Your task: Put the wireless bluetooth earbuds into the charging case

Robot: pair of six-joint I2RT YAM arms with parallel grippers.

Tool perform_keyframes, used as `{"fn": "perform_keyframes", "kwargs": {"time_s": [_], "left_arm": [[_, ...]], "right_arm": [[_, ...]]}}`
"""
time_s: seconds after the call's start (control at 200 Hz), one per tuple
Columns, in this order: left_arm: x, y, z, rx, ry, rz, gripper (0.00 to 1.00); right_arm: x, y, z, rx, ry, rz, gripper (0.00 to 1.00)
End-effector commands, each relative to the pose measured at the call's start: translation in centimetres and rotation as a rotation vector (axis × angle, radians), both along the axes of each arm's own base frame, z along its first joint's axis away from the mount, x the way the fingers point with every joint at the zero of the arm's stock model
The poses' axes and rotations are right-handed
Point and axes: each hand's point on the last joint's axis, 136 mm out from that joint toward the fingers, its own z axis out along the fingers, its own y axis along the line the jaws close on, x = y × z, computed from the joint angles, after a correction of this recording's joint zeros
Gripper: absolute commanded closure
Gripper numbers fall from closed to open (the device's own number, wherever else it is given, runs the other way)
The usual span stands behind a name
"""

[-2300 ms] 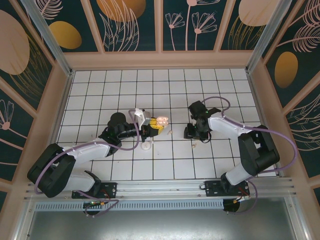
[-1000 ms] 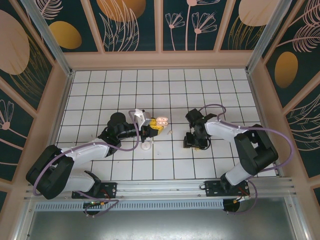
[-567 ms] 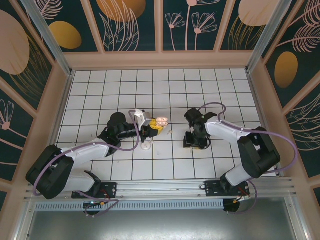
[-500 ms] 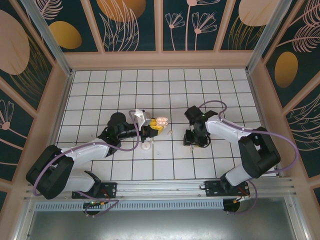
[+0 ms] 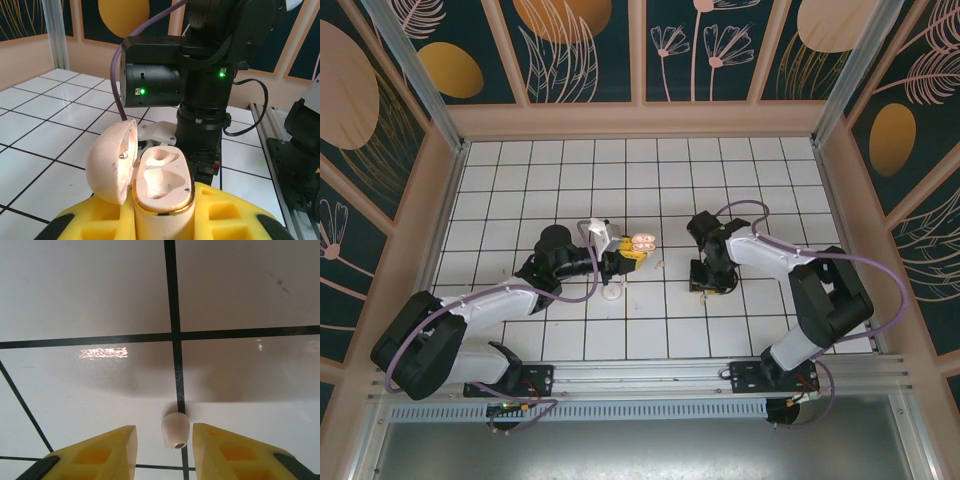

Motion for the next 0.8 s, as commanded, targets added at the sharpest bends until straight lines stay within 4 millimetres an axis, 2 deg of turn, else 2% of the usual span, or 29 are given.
{"fn": "perform_keyframes", "kwargs": {"time_s": [0.0,0.791], "left_arm": [[-0.1,-0.2,1.5,-0.018,-0.049,-0.01,0.82],[-0.1,-0.2,1.4,-0.015,-0.051,-0.009,0.82]], "right_arm": [[-0.4,-0.9,-0.8,-0.045,0.021,0.006,0.66],[-0.8,-1.4,-2.5,-0.058,0.037,0.011,0.77]]}}
